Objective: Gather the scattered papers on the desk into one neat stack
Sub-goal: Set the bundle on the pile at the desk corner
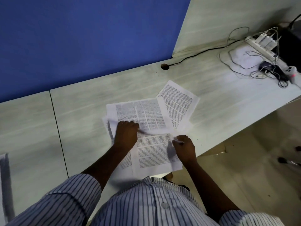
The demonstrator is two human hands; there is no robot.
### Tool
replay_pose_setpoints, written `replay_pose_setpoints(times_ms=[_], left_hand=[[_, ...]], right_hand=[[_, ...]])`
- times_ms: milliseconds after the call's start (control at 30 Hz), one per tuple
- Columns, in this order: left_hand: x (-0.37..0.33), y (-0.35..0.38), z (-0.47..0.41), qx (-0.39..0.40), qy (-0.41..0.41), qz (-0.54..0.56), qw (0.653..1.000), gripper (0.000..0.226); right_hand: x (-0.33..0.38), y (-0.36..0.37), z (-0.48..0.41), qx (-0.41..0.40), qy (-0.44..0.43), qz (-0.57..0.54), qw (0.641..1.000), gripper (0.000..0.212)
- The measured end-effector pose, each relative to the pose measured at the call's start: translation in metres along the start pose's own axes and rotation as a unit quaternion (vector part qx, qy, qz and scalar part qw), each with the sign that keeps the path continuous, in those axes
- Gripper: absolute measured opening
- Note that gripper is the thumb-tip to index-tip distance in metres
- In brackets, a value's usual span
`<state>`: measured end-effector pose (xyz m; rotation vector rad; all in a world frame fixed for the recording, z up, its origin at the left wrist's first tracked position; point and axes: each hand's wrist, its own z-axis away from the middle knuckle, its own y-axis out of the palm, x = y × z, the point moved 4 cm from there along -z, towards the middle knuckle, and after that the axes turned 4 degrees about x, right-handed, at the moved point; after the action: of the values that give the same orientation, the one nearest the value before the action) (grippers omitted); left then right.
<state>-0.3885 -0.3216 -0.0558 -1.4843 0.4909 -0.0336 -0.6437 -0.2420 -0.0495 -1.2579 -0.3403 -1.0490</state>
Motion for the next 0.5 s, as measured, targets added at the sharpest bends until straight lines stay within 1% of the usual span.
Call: replay_pose_setpoints(times_ms=[67,133,200,233,267,333,400,433,500], left_hand=[[-0.007,-0.002,0.012,-0.069,0.036,0.047,0.996,0.020],[-0.013,-0.002,0.029,-0.117,0.042,0.080,0.989,0.018],[-0.012,0.000,0.041,-0.124,0.019,0.120,0.985,0.021],[-0.009,0.004,0.047,-0.116,0.012,0.130,0.985,0.023],[-0.005,0.008,0.051,-0.103,0.011,0.136,0.985,0.024],[0.004,0.013,0.055,-0.083,0.013,0.148,0.985,0.026],[0.011,0.013,0.058,-0.071,0.006,0.167,0.983,0.031],[0.014,0.012,0.059,-0.061,0.004,0.174,0.983,0.033],[0.015,0.009,0.059,-0.037,0.009,0.176,0.984,0.035]], right_hand=[[-0.014,-0.007,0.002,-0.019,0.040,-0.029,0.999,0.018],[-0.021,-0.011,0.003,-0.021,0.068,-0.089,0.994,0.029],[-0.026,-0.011,0.000,-0.011,0.081,-0.134,0.988,0.044],[-0.024,-0.010,0.000,-0.003,0.088,-0.132,0.987,0.046],[-0.022,-0.008,0.001,0.006,0.090,-0.115,0.989,0.045],[-0.013,-0.006,0.003,0.010,0.063,-0.029,0.998,0.036],[0.000,-0.004,0.001,-0.005,-0.013,0.076,0.997,0.040],[0.006,-0.003,0.001,-0.010,-0.038,0.112,0.993,0.043],[0.016,-0.001,-0.002,-0.003,-0.048,0.161,0.986,0.054]])
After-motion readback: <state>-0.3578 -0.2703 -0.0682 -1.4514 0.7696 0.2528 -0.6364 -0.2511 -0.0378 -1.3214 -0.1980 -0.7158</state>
